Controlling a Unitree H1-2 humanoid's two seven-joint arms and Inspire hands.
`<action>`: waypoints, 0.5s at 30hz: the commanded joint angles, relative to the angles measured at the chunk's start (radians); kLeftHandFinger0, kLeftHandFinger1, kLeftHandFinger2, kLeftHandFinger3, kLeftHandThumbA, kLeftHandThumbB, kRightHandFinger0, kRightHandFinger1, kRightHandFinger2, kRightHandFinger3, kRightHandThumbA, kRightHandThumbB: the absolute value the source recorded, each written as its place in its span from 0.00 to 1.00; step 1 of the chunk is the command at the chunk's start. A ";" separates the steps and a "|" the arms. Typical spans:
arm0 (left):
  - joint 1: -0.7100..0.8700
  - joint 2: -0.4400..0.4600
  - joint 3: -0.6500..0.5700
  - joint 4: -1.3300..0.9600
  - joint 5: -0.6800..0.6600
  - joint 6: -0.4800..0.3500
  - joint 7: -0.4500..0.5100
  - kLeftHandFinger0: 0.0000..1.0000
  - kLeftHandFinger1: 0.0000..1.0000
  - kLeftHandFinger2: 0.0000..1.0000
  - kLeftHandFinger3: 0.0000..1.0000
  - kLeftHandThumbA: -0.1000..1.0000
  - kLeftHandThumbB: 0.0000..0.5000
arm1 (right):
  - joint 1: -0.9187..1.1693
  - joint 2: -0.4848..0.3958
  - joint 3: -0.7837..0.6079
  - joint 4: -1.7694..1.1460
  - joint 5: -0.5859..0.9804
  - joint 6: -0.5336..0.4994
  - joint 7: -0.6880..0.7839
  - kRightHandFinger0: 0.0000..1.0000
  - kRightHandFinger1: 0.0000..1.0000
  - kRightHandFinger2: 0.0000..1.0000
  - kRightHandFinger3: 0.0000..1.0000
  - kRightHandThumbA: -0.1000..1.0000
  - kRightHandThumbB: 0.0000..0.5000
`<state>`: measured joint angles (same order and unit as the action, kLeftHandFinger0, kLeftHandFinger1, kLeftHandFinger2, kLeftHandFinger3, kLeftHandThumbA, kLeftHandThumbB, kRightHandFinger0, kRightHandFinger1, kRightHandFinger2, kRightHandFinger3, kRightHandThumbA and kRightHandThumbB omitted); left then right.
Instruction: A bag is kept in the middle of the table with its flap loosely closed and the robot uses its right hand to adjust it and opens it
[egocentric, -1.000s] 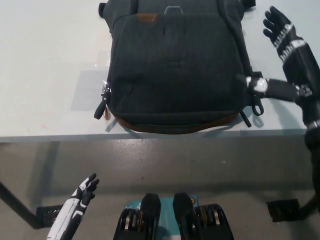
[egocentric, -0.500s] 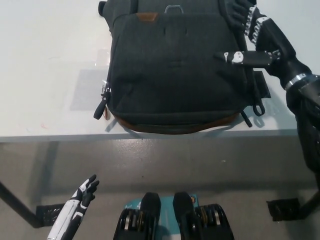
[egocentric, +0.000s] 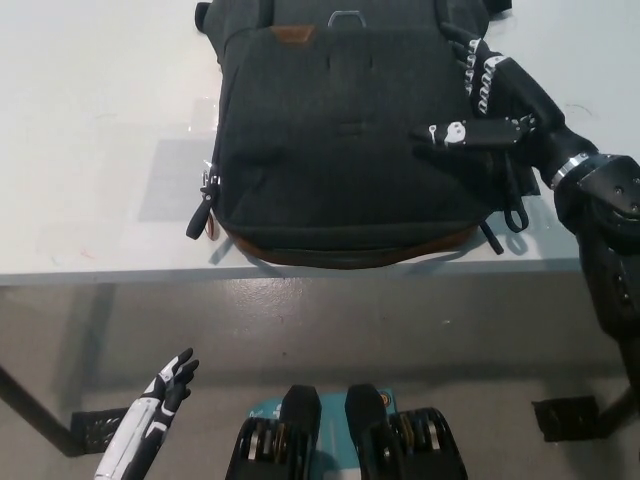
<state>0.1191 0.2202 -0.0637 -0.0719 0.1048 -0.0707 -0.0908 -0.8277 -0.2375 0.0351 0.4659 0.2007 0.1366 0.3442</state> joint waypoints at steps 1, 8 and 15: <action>-0.014 0.014 -0.001 -0.013 0.002 -0.038 -0.015 1.00 1.00 1.00 1.00 1.00 0.48 | -0.091 -0.010 -0.021 -0.001 0.083 0.082 0.099 1.00 1.00 1.00 1.00 1.00 0.72; -0.025 0.013 -0.002 -0.013 0.006 -0.030 -0.014 1.00 1.00 1.00 1.00 1.00 0.51 | -0.141 -0.038 -0.010 0.017 0.108 0.185 0.182 1.00 1.00 1.00 1.00 1.00 0.78; -0.033 0.015 -0.002 -0.010 0.004 -0.031 -0.016 1.00 1.00 1.00 1.00 1.00 0.51 | -0.165 -0.042 -0.003 0.021 0.110 0.276 0.204 0.30 0.49 0.68 0.87 0.88 0.71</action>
<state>0.0952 0.2212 -0.0639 -0.0717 0.1059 -0.0706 -0.0916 -0.9139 -0.2691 0.0312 0.4942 0.2650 0.3206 0.4804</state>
